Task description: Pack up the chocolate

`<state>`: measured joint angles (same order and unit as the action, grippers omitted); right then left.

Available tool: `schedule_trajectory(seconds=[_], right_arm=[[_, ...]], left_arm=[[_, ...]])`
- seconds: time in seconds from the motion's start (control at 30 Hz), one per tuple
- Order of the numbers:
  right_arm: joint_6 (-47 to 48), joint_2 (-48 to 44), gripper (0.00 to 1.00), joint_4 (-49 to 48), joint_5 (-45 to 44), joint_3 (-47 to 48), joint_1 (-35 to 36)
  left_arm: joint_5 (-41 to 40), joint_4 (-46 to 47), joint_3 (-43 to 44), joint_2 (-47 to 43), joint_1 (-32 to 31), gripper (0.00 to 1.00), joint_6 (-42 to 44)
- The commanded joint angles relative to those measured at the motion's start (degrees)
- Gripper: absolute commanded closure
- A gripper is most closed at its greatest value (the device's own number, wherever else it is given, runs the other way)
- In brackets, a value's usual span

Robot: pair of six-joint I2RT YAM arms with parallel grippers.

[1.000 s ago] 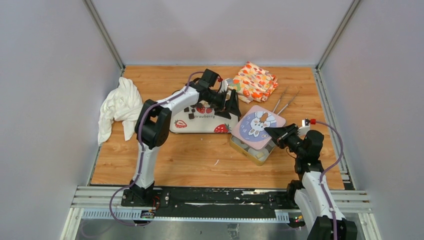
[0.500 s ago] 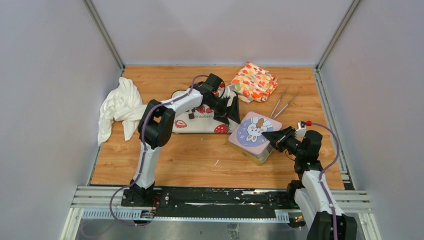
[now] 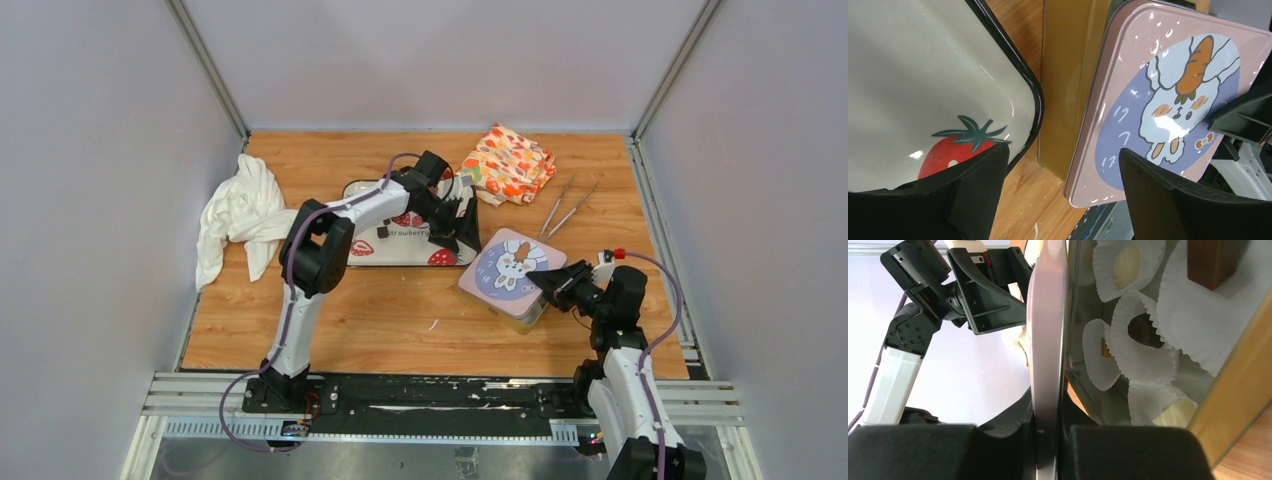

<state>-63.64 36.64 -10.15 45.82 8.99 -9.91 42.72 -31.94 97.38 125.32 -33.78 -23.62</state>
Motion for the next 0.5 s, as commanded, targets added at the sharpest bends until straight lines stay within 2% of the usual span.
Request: schedule_trajectory(seconds=[0.0, 0.27, 0.33, 0.43, 0.47], right_arm=[[3.1, 0.5, 0.98, 3.0, -0.4, -0.7, -1.1], [6.0, 0.2, 0.75, 9.3, -2.5, 0.7, -1.7], [7.7, -0.9, 0.62, 13.8, -3.9, 2.1, -1.8], [10.4, -3.2, 0.30, 19.6, -6.9, 4.2, -1.9], [11.2, -3.6, 0.25, 21.2, -7.6, 4.9, -1.9]], left_arm=[[-1.3, -1.6, 0.3, 2.1, -1.2, 0.15, 1.4], [-3.0, -3.1, 0.8, 3.0, -2.2, 0.15, 2.6], [-3.4, -4.2, 1.6, 3.4, -2.5, 0.15, 3.3], [-4.2, -4.9, 2.4, 3.7, -2.9, 0.15, 3.9], [-4.2, -4.9, 2.6, 3.8, -2.9, 0.15, 3.9]])
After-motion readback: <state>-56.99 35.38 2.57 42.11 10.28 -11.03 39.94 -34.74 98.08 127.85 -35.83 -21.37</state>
